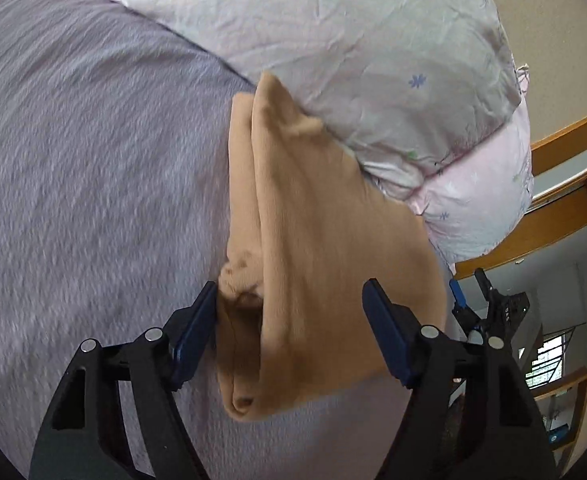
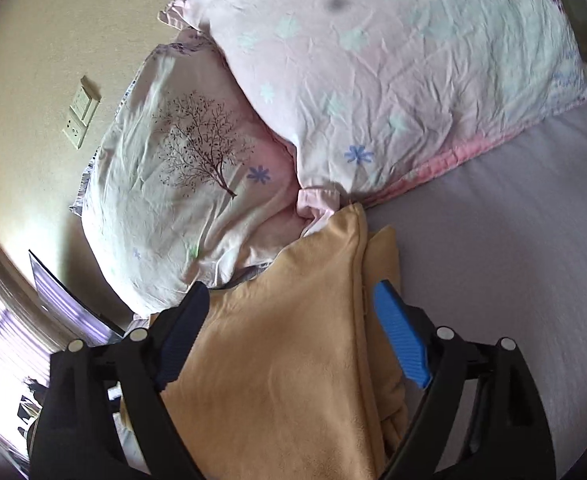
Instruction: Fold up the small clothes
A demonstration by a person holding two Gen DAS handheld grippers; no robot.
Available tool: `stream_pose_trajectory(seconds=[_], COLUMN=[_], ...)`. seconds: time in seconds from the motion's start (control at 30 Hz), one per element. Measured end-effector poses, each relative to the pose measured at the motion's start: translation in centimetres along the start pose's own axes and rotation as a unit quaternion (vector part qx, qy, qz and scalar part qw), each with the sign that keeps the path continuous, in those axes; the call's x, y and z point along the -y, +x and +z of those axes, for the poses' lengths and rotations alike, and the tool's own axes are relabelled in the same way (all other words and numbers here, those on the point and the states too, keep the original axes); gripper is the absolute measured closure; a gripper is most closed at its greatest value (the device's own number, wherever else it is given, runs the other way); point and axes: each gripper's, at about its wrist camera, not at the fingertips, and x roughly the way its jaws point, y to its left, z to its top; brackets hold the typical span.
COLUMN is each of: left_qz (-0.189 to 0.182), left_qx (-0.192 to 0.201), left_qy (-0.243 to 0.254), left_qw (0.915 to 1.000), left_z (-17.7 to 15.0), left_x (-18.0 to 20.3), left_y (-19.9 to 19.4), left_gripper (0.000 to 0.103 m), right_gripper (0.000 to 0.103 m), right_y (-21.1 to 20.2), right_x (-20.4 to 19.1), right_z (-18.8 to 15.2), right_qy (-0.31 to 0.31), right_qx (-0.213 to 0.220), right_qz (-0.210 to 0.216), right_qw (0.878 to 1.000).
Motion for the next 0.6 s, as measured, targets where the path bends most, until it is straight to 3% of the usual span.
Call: stream_pose_trajectory(seconds=[0.1,0.13,0.17,0.2,0.27,0.37,0.5,0.6], left_qz=[0.01,0.013,0.016,0.008,-0.008,-0.043,-0.093,-0.128], left_qx=[0.025,0.031,0.027,0.016,0.014,0.035,0.044,0.01], left_qy=[-0.011,-0.024,-0.046,-0.07,-0.093,-0.063,0.018,0.09], left_qw=[0.9996,0.9992,0.9985,0.9974,0.9955,0.9965,0.9945,0.9876], left_z=[-0.9,-1.2,-1.2,-1.2,-1.2,-0.4,0.8,0.2], left_x=[0.2,0.0,-0.4,-0.9,-1.1,1.7,10.1,18.0], left_y=[-0.4,-0.6,-0.4,0.0,0.3,-0.9,-0.8,3.5], left_gripper=[0.034,0.047,0.073,0.087,0.091,0.092,0.092,0.092], right_gripper=[0.018,0.017,0.017,0.017,0.017,0.017,0.017,0.017], right_y=[-0.6,-0.9,-0.8,-0.9,-1.2,-2.1,-3.3,-3.9], right_x=[-0.4,-0.4,-0.3,-0.3,0.0,0.3,0.7,1.2], right_z=[0.1,0.0,0.1,0.2,0.3,0.4,0.9,1.2], right_qy=[-0.013,-0.015,-0.012,-0.009,-0.001,0.01,0.021,0.024], right_qx=[0.01,0.014,0.016,0.017,0.019,0.031,0.058,0.069], right_qz=[0.003,0.006,0.01,0.014,0.02,0.029,0.034,0.025], right_qw=[1.0,1.0,1.0,1.0,1.0,0.999,0.998,0.997])
